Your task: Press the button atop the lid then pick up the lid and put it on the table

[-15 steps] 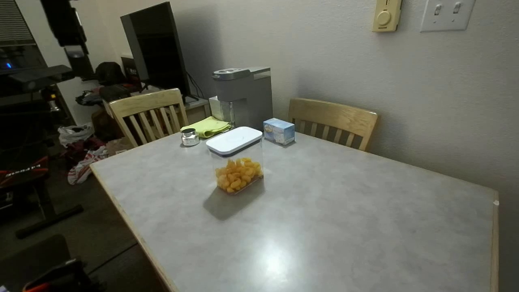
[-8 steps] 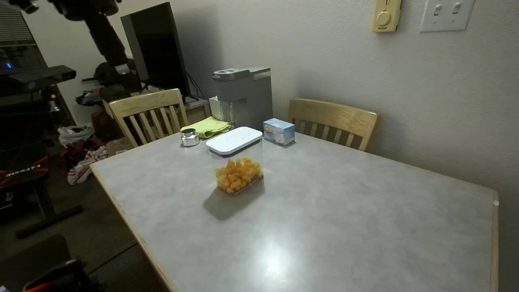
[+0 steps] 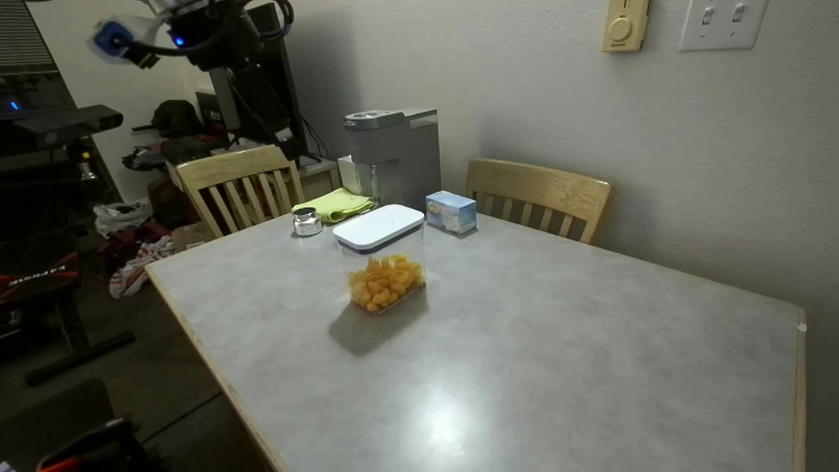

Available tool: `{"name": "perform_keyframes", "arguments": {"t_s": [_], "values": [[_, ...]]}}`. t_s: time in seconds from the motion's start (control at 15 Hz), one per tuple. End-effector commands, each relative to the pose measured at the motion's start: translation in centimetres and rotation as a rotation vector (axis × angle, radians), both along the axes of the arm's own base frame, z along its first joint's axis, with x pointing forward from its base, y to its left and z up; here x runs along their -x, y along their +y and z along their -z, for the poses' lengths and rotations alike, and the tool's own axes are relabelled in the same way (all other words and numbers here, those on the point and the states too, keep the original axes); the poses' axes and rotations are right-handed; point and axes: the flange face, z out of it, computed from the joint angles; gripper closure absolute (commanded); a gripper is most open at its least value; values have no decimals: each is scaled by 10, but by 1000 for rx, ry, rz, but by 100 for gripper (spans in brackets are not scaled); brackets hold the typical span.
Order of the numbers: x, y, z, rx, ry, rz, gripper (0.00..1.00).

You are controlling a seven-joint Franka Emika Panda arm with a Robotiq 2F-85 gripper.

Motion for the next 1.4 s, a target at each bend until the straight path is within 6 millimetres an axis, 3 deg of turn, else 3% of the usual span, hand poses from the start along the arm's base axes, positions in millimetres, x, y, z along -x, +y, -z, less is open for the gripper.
{"name": "perform_keyframes", "arguments": {"t_s": [0.0,0.67,0.73,0.8,0.93,1.33], "values": [[-44,-9,12,-5,28,-4,0],[-139,-21,22,-37,84,-7,0],[-143,-20,19,-39,74,3,0],[-129,-19,21,-35,55,10,0],[-138,-20,20,-36,55,12,0],[-143,-21,26,-42,71,-3,0]]}}
